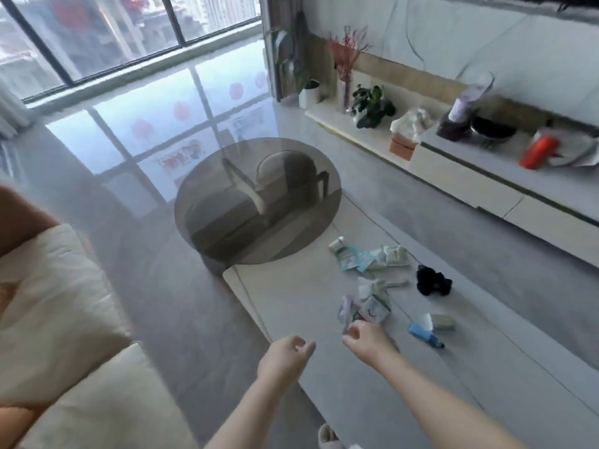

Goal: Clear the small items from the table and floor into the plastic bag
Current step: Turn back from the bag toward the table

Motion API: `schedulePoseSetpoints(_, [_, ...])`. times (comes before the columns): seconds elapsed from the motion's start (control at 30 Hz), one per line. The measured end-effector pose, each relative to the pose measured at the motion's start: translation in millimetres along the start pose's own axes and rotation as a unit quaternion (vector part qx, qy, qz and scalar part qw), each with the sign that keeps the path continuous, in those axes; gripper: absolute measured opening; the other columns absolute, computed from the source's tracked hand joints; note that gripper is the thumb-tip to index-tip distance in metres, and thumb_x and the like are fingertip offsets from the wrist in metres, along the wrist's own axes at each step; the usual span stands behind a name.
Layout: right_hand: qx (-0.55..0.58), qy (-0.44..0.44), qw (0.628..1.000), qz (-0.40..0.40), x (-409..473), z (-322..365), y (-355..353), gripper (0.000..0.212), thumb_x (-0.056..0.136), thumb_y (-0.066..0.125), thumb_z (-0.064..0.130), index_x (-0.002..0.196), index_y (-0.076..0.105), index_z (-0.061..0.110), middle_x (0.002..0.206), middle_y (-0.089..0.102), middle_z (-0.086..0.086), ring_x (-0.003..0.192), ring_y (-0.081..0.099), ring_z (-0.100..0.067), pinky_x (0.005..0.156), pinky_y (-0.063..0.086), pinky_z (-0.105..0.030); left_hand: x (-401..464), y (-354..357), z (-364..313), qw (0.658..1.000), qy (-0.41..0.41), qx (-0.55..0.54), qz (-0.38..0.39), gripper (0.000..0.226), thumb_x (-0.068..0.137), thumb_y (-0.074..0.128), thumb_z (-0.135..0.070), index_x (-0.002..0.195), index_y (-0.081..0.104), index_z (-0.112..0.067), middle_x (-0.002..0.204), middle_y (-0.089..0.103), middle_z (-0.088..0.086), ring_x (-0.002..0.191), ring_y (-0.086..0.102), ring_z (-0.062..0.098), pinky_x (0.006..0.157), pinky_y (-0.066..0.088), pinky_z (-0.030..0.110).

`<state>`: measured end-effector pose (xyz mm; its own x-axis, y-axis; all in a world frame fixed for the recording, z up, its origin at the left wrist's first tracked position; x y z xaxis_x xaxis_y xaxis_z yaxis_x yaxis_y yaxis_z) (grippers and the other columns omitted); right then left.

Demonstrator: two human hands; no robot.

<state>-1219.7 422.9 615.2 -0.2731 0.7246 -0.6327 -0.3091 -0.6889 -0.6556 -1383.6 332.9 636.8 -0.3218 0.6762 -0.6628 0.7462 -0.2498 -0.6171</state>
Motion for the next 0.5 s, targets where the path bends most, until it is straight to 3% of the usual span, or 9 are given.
schedulePoseSetpoints(0.23, [0.099,0.096,0.99,-0.029,52.6,-84.4,-20.2,0.038,0.088,0.055,0.039,0.122,0.057,0.02,0.122,0.063,-0.003,0.112,0.058,-0.021,0.091,0.047,-0.029,73.8,61.0,-41.9,0.999,-0.005,0.0,0.054,0.048,0.091,0.044,-0.054,0.125,0.058,-0.024,0.124,0.063,-0.002,0.114,0.058,0.017,0.093,0.047,0.029])
schedulePoseSetpoints(0.5, [0.114,0.138,0.984,0.0,148.6,-141.1,31.0,0.045,0.09,0.054,0.038,0.131,0.049,0.021,0.133,0.053,0.0,0.119,0.051,-0.017,0.094,0.042,-0.027,185.6,136.3,-43.0,0.992,-0.059,-0.068,0.085,0.039,0.092,0.052,-0.044,0.12,0.061,-0.019,0.119,0.065,0.001,0.109,0.059,0.017,0.087,0.045,0.026])
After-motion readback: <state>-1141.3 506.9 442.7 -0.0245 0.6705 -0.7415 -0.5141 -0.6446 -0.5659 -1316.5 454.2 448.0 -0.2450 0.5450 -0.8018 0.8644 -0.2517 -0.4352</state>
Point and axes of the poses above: each hand's wrist, its own x-axis towards the middle knuckle, its own y-axis out of the palm, z = x × y, the point moved 6 cm from there along x, towards the middle knuckle
